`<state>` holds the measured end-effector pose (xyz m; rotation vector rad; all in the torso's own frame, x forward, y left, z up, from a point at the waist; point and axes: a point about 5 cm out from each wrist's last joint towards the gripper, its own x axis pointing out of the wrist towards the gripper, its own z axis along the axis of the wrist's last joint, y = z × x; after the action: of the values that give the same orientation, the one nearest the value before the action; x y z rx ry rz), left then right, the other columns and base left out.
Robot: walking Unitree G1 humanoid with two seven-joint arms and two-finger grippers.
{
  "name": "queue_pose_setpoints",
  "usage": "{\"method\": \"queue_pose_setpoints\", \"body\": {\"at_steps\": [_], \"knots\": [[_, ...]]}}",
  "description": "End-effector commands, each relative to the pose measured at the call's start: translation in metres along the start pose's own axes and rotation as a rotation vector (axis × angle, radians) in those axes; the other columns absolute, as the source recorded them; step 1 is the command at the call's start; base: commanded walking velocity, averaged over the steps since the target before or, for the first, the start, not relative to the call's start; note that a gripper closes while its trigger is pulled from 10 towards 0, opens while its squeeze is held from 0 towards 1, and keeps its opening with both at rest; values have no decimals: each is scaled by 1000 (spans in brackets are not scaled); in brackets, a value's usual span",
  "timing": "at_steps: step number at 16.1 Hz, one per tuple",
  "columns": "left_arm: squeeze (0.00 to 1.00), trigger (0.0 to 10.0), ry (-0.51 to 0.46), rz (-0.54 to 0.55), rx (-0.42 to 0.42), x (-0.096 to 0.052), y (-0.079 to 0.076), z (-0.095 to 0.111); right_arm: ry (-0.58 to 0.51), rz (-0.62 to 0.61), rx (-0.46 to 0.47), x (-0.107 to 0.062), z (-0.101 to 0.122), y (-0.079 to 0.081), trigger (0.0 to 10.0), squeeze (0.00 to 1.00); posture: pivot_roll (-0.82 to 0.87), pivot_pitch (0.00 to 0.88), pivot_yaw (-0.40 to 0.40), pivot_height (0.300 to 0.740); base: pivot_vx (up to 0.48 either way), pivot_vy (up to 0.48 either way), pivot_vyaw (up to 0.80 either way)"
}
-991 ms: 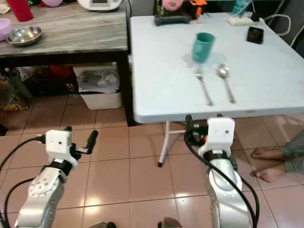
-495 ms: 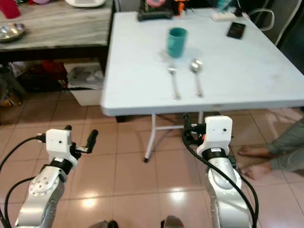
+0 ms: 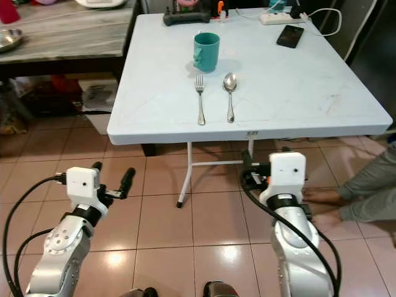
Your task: Setting the table
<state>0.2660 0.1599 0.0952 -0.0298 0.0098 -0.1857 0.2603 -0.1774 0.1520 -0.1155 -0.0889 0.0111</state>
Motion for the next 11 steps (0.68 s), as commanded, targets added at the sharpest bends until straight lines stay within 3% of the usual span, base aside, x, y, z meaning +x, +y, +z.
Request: {"method": "queue_pose_setpoints", "body": {"at_steps": [1,5,11], "knots": [[0,10000,5,1,-6,-2,4,0,-23,18,0,-2,3,3,10000,0,-233,161,27,740,0,0,444],[0,10000,3,-22,-21,-2,2,1,-18,11,5,-2,3,3,10000,0,-233,161,27,740,146,0,488],[0,10000,2,-37,-33,-2,0,0,-16,5,12,-1,1,2,10000,0,-231,155,24,740,306,0,0]]}}
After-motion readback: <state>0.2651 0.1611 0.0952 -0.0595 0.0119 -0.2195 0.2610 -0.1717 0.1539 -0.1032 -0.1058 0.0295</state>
